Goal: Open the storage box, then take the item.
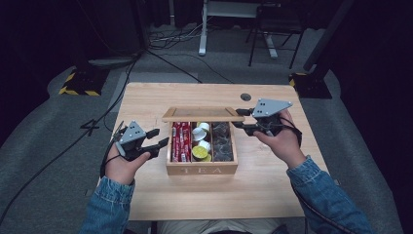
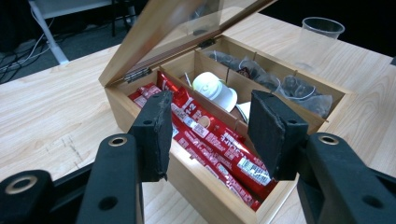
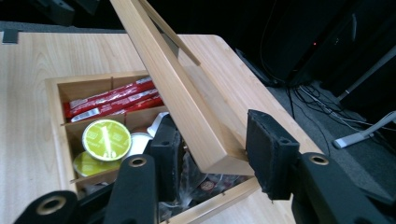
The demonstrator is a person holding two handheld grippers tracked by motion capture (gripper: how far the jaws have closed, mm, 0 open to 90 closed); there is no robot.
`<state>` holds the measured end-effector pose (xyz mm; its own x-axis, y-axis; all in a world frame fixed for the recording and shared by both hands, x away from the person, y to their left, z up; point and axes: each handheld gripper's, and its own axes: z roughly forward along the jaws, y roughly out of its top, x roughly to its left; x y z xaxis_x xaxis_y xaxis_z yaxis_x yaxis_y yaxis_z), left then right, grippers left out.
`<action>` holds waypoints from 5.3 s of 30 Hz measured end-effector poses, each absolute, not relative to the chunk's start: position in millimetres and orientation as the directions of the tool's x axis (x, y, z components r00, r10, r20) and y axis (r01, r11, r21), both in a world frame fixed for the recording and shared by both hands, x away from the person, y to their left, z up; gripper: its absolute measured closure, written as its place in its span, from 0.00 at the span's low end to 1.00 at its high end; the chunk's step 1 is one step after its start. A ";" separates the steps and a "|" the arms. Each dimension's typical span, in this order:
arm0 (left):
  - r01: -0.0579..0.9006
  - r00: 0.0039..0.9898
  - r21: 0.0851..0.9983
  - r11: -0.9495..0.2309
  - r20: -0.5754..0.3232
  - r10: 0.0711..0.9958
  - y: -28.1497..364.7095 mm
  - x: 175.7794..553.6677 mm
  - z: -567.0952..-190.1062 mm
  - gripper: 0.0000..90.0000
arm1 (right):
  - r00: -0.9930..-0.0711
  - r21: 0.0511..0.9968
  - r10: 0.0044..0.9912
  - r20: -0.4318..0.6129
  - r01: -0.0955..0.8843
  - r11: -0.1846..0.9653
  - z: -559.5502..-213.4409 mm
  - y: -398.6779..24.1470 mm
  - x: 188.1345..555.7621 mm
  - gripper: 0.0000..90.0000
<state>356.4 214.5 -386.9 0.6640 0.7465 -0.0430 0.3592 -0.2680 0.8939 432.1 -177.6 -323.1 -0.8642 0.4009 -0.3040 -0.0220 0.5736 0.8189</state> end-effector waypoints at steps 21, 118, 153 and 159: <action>0.414 0.574 0.868 -0.273 -0.016 0.819 244.2 352.0 -401.7 0.54 | -0.854 0.865 0.449 -0.263 -0.002 0.502 -288.8 -177.2 484.6 0.69; 0.503 0.617 0.811 -0.300 -0.094 0.781 240.8 372.5 -418.4 0.43 | -0.736 0.885 0.677 -0.025 0.298 0.357 -303.0 -188.4 576.2 0.46; 0.631 0.579 0.675 -0.382 -0.082 0.811 236.5 363.7 -479.3 0.40 | -0.887 0.753 0.456 0.076 0.351 0.557 -388.8 -148.1 496.6 0.54; 0.641 0.577 0.665 -0.383 -0.088 0.812 233.9 363.4 -486.4 0.39 | -0.885 0.722 0.456 0.089 0.373 0.583 -408.8 -134.4 499.7 0.53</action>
<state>363.4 233.9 -486.4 0.5767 0.8122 -0.0878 0.6409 -0.3831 0.6653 499.7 -134.4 -408.8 -0.8853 0.4565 0.0887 0.3730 0.5830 0.7218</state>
